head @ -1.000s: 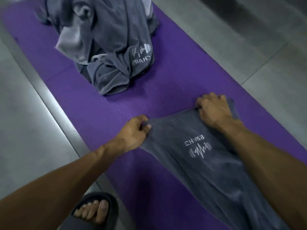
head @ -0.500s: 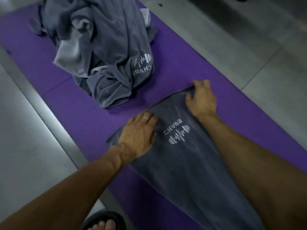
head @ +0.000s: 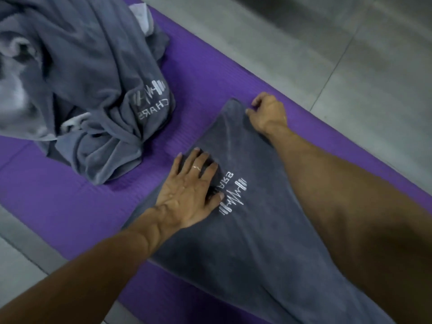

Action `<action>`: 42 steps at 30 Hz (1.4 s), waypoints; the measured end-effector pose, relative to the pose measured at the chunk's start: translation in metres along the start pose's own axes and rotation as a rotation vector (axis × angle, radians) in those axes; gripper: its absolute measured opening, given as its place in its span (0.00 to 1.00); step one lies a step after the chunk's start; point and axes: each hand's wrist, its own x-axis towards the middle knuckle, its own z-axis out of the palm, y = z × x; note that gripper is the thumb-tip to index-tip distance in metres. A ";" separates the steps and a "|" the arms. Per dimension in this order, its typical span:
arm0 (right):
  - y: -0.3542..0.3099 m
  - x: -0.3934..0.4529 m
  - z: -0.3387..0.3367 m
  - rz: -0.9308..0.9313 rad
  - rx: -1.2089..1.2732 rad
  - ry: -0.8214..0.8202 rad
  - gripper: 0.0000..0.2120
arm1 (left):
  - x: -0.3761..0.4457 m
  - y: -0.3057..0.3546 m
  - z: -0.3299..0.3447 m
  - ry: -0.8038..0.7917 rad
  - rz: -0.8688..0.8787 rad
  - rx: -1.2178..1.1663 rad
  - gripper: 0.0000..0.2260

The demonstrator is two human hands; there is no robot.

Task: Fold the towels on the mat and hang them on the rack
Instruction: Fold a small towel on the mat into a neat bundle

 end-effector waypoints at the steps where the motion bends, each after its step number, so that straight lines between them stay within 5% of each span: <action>1: 0.008 -0.005 -0.002 -0.029 0.018 0.015 0.10 | 0.008 0.002 -0.002 0.021 0.030 -0.016 0.32; 4: 0.058 -0.045 -0.024 -0.023 -0.066 0.070 0.18 | 0.049 0.021 -0.010 0.068 0.127 -0.076 0.29; 11: 0.218 -0.165 -0.082 0.157 -0.370 0.154 0.18 | 0.146 0.113 -0.005 0.045 0.352 -0.096 0.22; 14: 0.239 -0.178 -0.094 0.176 -0.378 0.060 0.16 | 0.154 0.135 0.009 -0.025 0.374 -0.078 0.19; 19: 0.239 -0.166 -0.098 0.125 -0.402 0.149 0.08 | 0.160 0.140 0.006 0.169 0.444 -0.026 0.05; 21: 0.237 -0.154 -0.100 0.199 -0.426 0.222 0.11 | 0.169 0.145 -0.001 0.175 0.415 -0.018 0.07; 24: 0.241 -0.149 -0.112 0.250 -0.436 0.073 0.17 | 0.172 0.160 0.002 0.038 0.398 0.106 0.18; 32: 0.367 -0.238 -0.201 0.346 -0.605 -0.159 0.22 | 0.155 0.278 -0.005 -0.219 0.745 0.165 0.21; 36: 0.420 -0.271 -0.198 0.298 -0.693 -0.202 0.25 | 0.141 0.357 0.016 -0.283 0.607 0.052 0.22; 42: 0.446 -0.272 -0.194 0.225 -0.503 0.070 0.16 | 0.125 0.399 0.036 -0.077 0.491 0.222 0.11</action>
